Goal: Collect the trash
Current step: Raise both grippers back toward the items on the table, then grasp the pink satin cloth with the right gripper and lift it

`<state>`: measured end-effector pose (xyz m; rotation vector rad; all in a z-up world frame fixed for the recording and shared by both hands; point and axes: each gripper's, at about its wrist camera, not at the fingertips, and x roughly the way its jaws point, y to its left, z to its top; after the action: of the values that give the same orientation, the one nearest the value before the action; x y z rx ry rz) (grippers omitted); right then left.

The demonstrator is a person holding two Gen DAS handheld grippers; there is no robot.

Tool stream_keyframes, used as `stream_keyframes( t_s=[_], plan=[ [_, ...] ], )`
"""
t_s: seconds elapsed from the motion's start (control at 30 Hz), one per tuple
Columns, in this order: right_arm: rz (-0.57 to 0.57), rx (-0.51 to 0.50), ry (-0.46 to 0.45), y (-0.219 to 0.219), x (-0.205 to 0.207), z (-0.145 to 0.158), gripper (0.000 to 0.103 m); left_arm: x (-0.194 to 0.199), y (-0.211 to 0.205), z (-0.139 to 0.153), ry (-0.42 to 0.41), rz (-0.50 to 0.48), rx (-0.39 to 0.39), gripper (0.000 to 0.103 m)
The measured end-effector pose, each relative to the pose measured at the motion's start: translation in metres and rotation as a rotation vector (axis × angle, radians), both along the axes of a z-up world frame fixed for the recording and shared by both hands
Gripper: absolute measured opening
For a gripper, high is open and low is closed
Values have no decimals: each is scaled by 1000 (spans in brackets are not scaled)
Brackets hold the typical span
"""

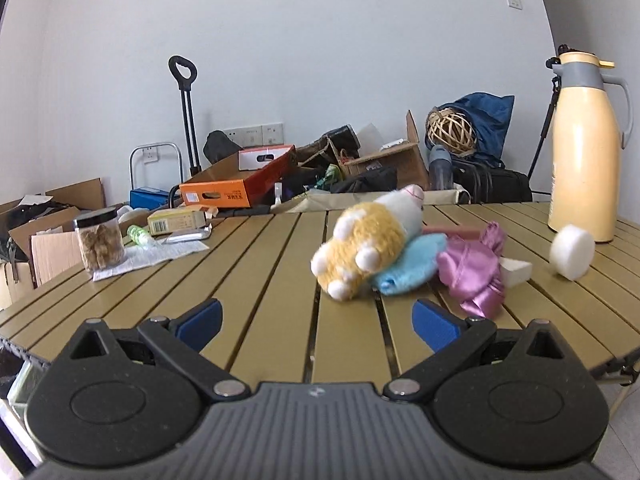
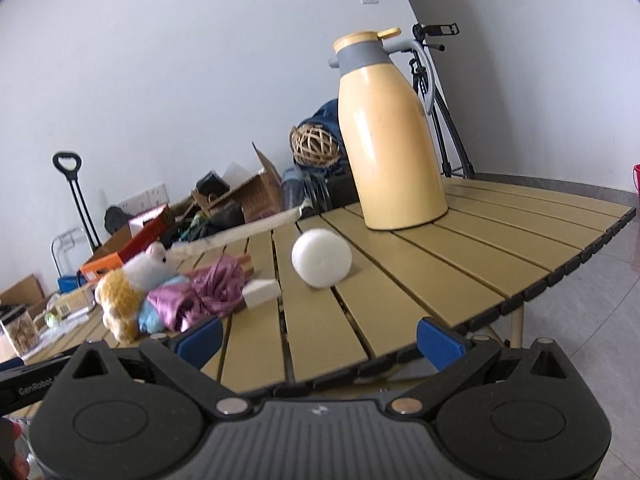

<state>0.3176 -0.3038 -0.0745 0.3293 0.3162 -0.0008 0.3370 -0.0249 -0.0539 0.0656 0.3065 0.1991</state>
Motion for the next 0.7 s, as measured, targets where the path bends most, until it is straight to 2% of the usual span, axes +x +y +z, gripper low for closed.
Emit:
stream_keyframes(
  t_s=[0.17, 0.4, 0.6, 0.7],
  plan=[
    [24, 18, -25, 9, 15, 2, 103, 13, 4, 6, -5, -6, 5, 103],
    [62, 10, -53, 46, 45, 7, 103, 17, 14, 4, -7, -1, 5, 103],
    [93, -55, -51, 83, 68, 9, 103, 23, 32, 3, 9, 10, -21, 103],
    [119, -123, -11, 102, 81, 5, 103, 25, 41, 2, 16, 26, -37, 103]
  ],
)
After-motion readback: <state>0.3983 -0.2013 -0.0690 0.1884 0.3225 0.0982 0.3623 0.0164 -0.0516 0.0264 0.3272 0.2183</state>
